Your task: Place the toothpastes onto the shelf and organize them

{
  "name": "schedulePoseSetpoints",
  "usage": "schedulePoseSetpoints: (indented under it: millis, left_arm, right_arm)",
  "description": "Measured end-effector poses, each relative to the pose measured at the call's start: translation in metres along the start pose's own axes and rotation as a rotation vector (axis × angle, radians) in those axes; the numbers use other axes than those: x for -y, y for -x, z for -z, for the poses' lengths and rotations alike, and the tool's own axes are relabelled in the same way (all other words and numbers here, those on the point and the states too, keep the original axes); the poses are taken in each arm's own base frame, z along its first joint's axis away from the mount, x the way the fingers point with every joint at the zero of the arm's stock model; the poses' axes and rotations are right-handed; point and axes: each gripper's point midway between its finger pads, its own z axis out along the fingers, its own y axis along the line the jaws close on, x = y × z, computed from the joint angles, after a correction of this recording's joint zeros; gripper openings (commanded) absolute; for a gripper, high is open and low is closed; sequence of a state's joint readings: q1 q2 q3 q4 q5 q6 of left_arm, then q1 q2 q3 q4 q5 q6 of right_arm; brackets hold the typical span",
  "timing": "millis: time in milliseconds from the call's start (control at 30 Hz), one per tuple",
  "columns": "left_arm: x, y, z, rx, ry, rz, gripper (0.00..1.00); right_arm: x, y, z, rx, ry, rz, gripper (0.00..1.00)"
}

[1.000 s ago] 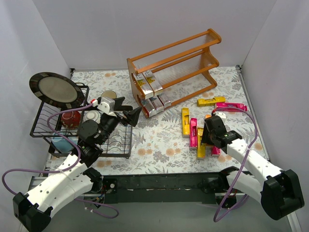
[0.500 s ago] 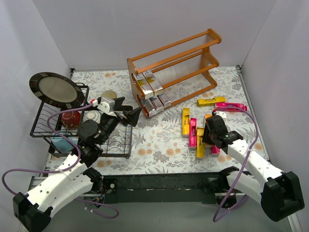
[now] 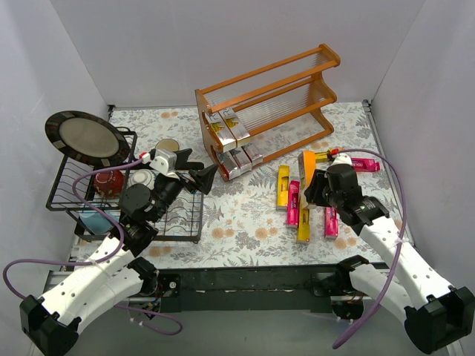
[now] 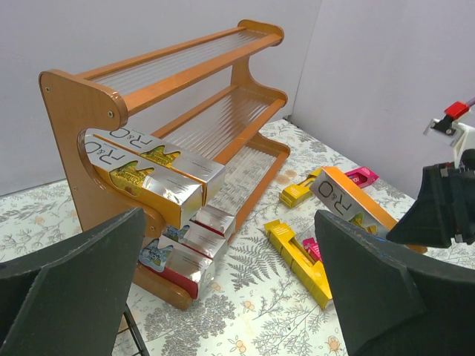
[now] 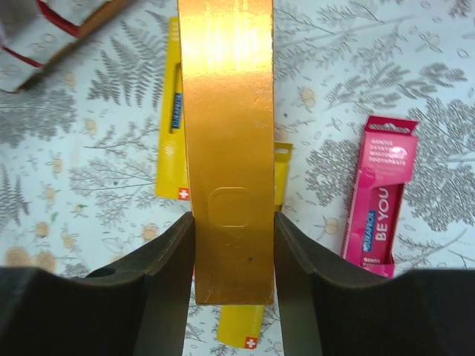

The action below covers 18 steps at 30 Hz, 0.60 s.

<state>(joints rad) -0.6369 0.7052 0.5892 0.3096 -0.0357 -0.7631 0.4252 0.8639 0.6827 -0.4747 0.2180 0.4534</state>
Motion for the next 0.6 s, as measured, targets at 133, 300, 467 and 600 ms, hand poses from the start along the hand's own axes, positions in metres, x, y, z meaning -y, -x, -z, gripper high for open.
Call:
schedulePoseSetpoints:
  millis: [133,300,467,600]
  left_arm:
    - [0.000,0.000,0.000,0.000,0.000,0.000,0.98]
    - [0.000,0.000,0.000,0.000,0.000,0.000,0.98]
    - [0.000,0.000,0.000,-0.001,0.000,0.000,0.98]
    - [0.000,0.000,0.000,0.000,0.000,0.000,0.98]
  right_arm:
    - [-0.023,0.021,0.007,0.038,0.110,0.012,0.23]
    - [-0.052,0.060,0.010,0.092,0.239,0.014,0.21]
    - [-0.072,0.105,0.000,0.141,0.358,-0.013,0.22]
    - [-0.086,0.135,-0.017,0.142,0.434,-0.034,0.22]
